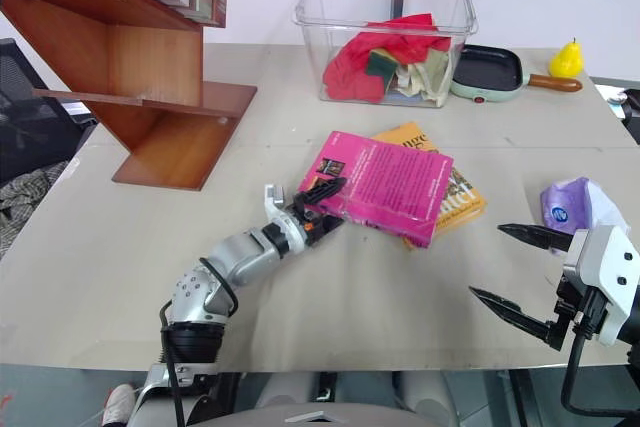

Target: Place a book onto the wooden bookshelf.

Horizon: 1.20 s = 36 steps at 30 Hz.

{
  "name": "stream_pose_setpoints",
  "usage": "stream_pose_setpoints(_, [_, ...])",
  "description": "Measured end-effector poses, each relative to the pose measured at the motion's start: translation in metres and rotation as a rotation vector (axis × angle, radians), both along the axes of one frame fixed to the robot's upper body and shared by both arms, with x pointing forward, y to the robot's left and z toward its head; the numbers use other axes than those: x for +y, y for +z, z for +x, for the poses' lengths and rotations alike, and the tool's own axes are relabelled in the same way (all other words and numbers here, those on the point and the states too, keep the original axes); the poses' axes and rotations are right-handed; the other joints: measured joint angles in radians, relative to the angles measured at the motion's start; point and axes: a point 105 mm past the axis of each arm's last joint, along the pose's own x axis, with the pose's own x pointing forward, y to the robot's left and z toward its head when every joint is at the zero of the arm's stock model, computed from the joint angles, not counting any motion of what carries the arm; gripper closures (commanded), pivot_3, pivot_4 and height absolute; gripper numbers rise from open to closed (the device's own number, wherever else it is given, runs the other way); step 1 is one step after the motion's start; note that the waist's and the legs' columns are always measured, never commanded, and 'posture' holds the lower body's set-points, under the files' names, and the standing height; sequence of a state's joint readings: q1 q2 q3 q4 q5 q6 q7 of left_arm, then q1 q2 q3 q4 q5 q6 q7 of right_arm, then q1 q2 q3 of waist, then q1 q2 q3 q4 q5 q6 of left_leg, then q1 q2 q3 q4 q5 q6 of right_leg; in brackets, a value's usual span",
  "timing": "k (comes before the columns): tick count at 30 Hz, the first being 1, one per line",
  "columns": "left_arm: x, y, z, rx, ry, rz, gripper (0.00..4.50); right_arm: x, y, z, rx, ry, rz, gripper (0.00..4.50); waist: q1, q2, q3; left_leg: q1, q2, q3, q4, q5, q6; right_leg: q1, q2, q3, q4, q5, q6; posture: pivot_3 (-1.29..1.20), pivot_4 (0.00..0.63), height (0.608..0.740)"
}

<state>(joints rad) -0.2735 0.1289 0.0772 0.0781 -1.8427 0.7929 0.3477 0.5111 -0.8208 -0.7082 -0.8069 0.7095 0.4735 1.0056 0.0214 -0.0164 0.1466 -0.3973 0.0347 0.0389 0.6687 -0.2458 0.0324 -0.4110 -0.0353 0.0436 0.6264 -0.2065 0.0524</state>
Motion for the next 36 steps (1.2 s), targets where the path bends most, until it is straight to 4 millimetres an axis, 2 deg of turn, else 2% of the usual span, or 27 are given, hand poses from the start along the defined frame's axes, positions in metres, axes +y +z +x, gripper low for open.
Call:
stream_pose_setpoints(6, [-0.010, -0.006, 0.012, 0.013, 0.005, 0.023, 0.28, -0.001, 0.000, 0.001, -0.007, -0.012, -0.009, 0.05, 0.009, 0.001, -0.001, 0.000, -0.010, -0.013, 0.000, -0.003, -0.005, 0.002, -0.002, 0.000, 0.000, 0.000, 0.000, 0.00, 0.150, 0.740])
stream_pose_setpoints(10, [-0.014, -0.006, 0.023, -0.051, 0.016, 0.044, 0.28, -0.001, 0.000, 0.002, -0.018, -0.027, -0.004, 0.05, 0.006, 0.002, -0.001, 0.000, -0.012, -0.019, 0.000, -0.003, -0.005, 0.003, -0.004, -0.001, -0.001, 0.000, 0.001, 0.00, 0.150, 0.740])
stream_pose_setpoints(11, [-0.014, -0.006, 0.025, -0.058, 0.019, 0.048, 0.78, -0.001, 0.000, 0.002, -0.020, -0.029, -0.003, 0.00, 0.005, 0.002, -0.001, 0.000, -0.012, -0.019, 0.000, -0.003, -0.005, 0.003, -0.004, -0.001, -0.001, 0.000, 0.001, 0.00, 0.150, 0.740])
stream_pose_setpoints(12, [-0.013, -0.007, 0.028, -0.069, 0.029, 0.059, 0.89, 0.000, 0.000, 0.003, -0.023, -0.028, 0.002, 0.00, 0.002, 0.002, -0.001, 0.000, -0.012, -0.019, 0.000, -0.003, -0.005, 0.003, -0.004, -0.001, -0.001, 0.000, 0.001, 0.00, 0.150, 0.740])
stream_pose_setpoints(18, [-0.010, -0.001, 0.036, -0.116, 0.051, 0.030, 3.59, 0.007, 0.004, 0.008, -0.068, -0.031, 0.059, 0.00, -0.007, 0.001, -0.001, -0.002, -0.012, -0.020, -0.001, -0.001, -0.003, 0.003, -0.002, -0.003, -0.002, -0.001, 0.001, 0.00, 0.150, 0.740])
stream_pose_setpoints(19, [-0.010, -0.001, 0.036, -0.120, 0.049, 0.029, 3.96, 0.009, 0.006, 0.009, -0.078, -0.027, 0.071, 0.00, -0.007, 0.000, 0.000, -0.002, -0.012, -0.021, -0.001, -0.001, -0.002, 0.003, -0.002, -0.003, -0.002, -0.001, 0.001, 0.00, 0.150, 0.740])
stream_pose_setpoints(20, [-0.009, 0.000, 0.036, -0.125, 0.046, 0.028, 4.14, 0.011, 0.007, 0.010, -0.086, -0.025, 0.081, 0.00, -0.006, 0.000, 0.000, -0.002, -0.012, -0.022, -0.001, -0.002, -0.003, 0.002, -0.002, -0.004, -0.002, -0.001, 0.001, 0.00, 0.150, 0.740])
stream_pose_setpoints(29, [-0.002, 0.002, 0.034, -0.169, 0.040, 0.068, 4.19, 0.021, 0.013, 0.019, -0.130, -0.009, 0.143, 0.00, -0.009, -0.002, 0.002, -0.002, -0.012, -0.024, -0.002, -0.002, -0.004, 0.001, -0.002, -0.003, -0.002, -0.001, 0.002, 0.00, 0.150, 0.740])
stream_pose_setpoints(36, [0.000, 0.012, 0.032, -0.214, 0.053, 0.098, 4.19, 0.025, 0.011, 0.023, -0.124, 0.001, 0.163, 0.00, -0.008, -0.008, 0.007, -0.008, -0.012, -0.025, -0.002, 0.000, 0.000, -0.002, -0.002, -0.002, -0.003, -0.001, 0.002, 0.00, 0.150, 0.740])
